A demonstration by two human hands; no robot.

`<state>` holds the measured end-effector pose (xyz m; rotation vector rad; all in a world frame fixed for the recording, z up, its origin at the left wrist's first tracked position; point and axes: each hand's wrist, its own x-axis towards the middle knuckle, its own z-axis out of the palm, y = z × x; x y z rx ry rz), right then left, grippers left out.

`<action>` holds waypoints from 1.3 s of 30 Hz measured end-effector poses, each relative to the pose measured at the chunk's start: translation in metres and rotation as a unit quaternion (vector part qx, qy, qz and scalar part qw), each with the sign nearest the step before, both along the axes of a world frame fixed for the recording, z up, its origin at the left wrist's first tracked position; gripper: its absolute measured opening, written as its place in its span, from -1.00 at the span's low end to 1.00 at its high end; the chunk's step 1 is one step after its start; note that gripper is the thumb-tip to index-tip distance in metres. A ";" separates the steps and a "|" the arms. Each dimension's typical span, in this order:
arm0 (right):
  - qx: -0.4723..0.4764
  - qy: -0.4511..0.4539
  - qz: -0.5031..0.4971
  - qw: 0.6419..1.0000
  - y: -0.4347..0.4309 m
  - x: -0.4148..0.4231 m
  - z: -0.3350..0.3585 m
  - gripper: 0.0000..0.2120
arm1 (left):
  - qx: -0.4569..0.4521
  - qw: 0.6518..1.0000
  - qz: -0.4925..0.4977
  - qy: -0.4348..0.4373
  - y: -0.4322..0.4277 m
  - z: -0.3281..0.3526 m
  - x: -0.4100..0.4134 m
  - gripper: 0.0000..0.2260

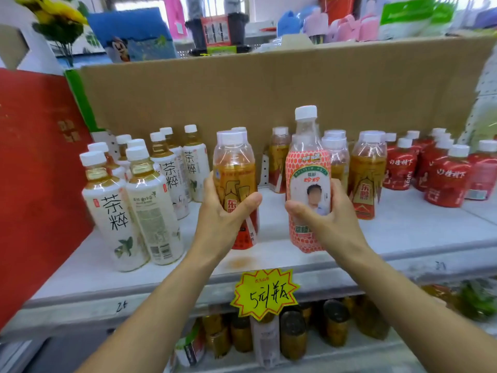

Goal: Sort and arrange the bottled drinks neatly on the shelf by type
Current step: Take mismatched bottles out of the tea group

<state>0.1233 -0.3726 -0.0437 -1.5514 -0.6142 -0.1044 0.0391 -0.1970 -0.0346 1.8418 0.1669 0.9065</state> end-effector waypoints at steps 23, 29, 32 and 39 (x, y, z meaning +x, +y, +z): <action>0.010 -0.006 -0.027 1.000 -0.141 0.026 0.007 -0.51 | -0.020 0.997 0.012 0.067 -0.117 -0.040 0.103 -0.04; 0.012 -0.012 -0.006 1.000 -0.115 0.037 0.004 -0.54 | -0.009 0.997 -0.042 0.060 -0.073 -0.026 0.106 -0.21; 0.028 -0.015 -0.030 0.999 -0.102 0.039 0.003 -0.58 | -0.001 0.998 0.015 0.067 -0.027 -0.018 0.117 -0.17; 0.037 -0.010 -0.104 0.994 -0.077 0.037 -0.005 -0.49 | -0.058 0.984 0.127 0.107 0.075 -0.020 0.179 -0.32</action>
